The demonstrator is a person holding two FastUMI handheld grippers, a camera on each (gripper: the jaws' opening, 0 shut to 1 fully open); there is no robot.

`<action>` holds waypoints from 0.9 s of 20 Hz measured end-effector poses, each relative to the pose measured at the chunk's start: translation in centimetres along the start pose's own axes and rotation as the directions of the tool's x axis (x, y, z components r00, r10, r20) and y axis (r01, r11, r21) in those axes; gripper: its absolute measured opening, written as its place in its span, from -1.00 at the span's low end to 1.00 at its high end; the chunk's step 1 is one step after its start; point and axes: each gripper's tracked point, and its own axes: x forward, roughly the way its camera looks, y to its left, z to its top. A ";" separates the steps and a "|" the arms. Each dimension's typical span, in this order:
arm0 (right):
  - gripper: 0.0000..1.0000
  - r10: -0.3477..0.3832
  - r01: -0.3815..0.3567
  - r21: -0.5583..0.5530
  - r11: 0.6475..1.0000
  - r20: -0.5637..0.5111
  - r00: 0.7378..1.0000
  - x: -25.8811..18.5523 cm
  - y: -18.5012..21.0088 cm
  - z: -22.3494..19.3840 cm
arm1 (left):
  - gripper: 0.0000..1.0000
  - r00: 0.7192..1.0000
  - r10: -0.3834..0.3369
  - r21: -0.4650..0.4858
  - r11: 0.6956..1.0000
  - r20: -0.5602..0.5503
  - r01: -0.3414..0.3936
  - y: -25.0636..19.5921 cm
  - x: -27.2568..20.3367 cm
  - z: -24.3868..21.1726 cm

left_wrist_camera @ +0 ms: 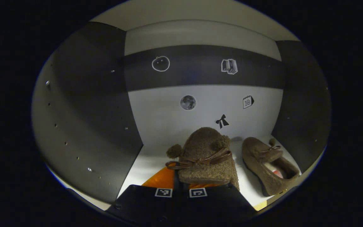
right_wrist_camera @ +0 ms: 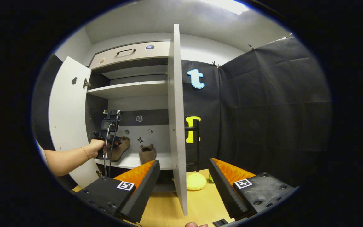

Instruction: Grab one shoe with the right hand and put it into the shoe cabinet, grab the other shoe with the left hand and put it into the shoe cabinet; then close the right door with the right hand and the left door with the left hand.

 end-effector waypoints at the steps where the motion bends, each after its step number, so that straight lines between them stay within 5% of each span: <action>1: 0.97 -0.018 0.018 0.003 1.000 -0.003 1.000 -0.2 -0.5 -0.1 | -0.89 1.000 0.016 0.020 1.000 -0.010 -0.016 0.2 1.2 0.1; 9: 0.98 -0.135 0.135 -0.003 0.991 -0.023 0.991 -0.8 -4.0 -0.4 | -0.84 0.991 0.046 0.101 0.994 -0.122 -0.034 -0.6 5.9 -2.9; 13: 0.98 -0.154 0.154 0.024 0.988 -0.029 0.988 -0.9 -4.8 -0.5 | -0.53 0.995 0.031 0.115 0.993 -0.098 -0.020 -0.8 4.4 -2.4; 18: 0.98 -0.160 0.162 0.054 0.985 -0.040 0.986 -1.3 -5.3 -0.2 | 0.49 1.000 0.021 0.124 0.992 -0.003 -0.020 -0.1 1.1 -1.1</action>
